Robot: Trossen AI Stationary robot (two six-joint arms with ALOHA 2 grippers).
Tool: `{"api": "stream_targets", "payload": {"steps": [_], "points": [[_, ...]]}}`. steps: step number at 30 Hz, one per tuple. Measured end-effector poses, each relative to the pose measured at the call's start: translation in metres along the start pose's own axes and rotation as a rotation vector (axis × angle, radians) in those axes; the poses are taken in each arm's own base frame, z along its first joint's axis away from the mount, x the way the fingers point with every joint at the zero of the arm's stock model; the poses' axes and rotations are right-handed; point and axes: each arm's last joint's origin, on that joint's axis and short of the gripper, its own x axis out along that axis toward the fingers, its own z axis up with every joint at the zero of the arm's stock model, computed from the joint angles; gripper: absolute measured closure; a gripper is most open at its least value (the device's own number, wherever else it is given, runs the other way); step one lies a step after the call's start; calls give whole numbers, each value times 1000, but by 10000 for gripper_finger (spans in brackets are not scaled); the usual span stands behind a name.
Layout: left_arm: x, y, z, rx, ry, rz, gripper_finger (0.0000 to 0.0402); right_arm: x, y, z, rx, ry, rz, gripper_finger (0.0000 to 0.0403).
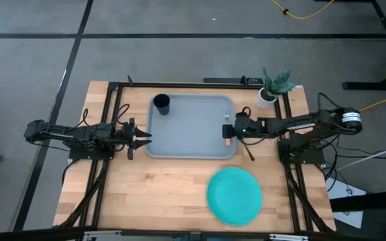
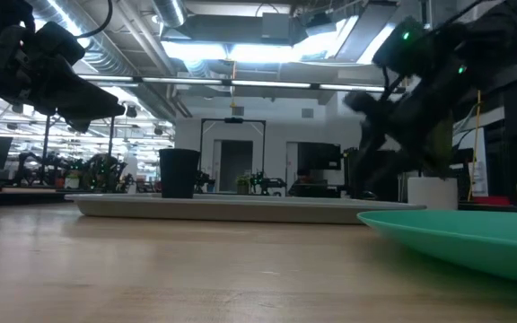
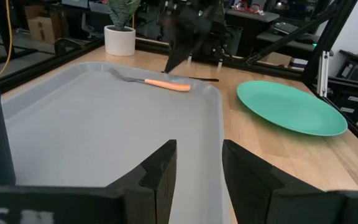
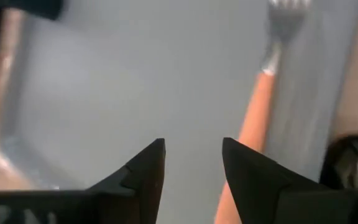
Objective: Pick and place plate/cup/fork/spoon on tray
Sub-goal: Put the black spoon on the serving tray to the left of the orange fork
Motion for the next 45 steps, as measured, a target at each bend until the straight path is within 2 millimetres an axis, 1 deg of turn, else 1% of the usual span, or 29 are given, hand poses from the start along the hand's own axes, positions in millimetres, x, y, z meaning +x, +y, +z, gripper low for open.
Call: {"api": "stream_targets", "payload": {"steps": [4, 7, 11, 15, 18, 21, 23, 26, 31, 36, 38, 42, 45], "points": [[0, 0, 0, 0, 0, 0, 280, -23, 5, 7, -167, -29, 63, 238], [0, 0, 0, 0, 0, 0, 280, -40, -3, 8, -278, -9, 19, 238], [0, 0, 0, 0, 0, 0, 280, -55, -18, 1, -294, 91, -82, 238], [0, 0, 0, 0, 0, 0, 280, -61, -27, -9, -280, 176, -168, 238], [0, 0, 0, 0, 0, 0, 280, -61, -30, -17, -323, 216, -210, 238], [0, 0, 0, 0, 0, 0, 280, -60, -30, -24, -420, 249, -213, 238], [0, 0, 0, 0, 0, 0, 280, -57, -29, -29, -500, 274, -218, 238], [0, 0, 0, 0, 0, 0, 280, -51, -30, -38, -556, 309, -251, 238], [0, 0, 0, 0, 0, 0, 280, -37, -34, -46, -556, 342, -330, 238], [0, 0, 0, 0, 0, 0, 280, -23, -35, -51, -544, 343, -355, 238], [0, 0, 0, 0, 0, 0, 280, -21, -35, -52, -549, 341, -367, 238], [0, 0, 0, 0, 0, 0, 280, -20, -36, -52, -504, 337, -393, 241], [0, 0, 0, 0, 0, 0, 280, -21, -37, -52, -493, 334, -409, 257]]}}
